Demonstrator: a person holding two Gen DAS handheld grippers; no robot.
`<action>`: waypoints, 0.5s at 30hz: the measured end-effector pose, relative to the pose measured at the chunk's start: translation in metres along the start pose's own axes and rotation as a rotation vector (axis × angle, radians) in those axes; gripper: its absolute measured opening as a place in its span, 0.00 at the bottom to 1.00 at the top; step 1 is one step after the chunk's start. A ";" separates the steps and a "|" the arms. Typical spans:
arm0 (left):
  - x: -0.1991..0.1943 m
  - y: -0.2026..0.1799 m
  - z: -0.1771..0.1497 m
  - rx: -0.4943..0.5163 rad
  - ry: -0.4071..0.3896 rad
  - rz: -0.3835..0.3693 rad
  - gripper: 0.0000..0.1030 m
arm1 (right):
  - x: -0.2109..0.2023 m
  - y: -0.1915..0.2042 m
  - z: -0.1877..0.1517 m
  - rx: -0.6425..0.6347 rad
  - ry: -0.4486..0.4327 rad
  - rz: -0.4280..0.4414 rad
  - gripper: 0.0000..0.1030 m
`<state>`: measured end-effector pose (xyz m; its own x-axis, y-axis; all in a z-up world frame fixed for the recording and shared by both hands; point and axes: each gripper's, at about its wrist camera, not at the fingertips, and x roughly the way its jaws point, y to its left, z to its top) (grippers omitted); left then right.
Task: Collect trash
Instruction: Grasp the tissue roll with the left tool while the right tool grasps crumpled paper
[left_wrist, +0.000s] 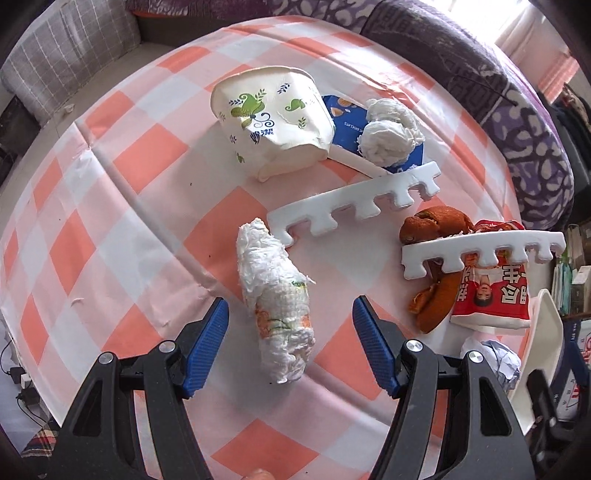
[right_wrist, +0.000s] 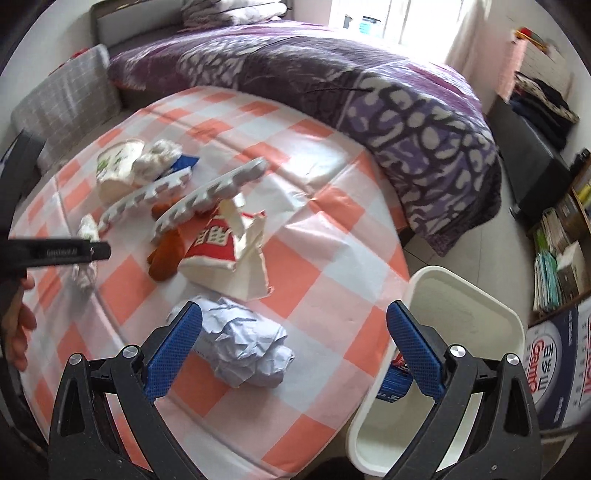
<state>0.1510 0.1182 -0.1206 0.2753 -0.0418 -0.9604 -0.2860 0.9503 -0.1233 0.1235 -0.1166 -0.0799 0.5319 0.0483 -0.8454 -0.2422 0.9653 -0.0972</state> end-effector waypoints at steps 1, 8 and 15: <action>0.001 0.002 0.002 -0.007 0.008 -0.010 0.66 | 0.003 0.007 -0.001 -0.035 0.010 0.015 0.93; 0.009 0.011 0.006 -0.025 0.049 -0.027 0.66 | 0.025 0.034 -0.007 -0.154 0.082 0.048 0.93; 0.010 0.015 0.007 -0.047 0.073 -0.045 0.65 | 0.037 0.036 -0.012 -0.100 0.171 0.127 0.55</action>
<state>0.1563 0.1340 -0.1305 0.2222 -0.1083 -0.9690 -0.3177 0.9315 -0.1770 0.1248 -0.0834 -0.1210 0.3493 0.1155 -0.9299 -0.3817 0.9238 -0.0287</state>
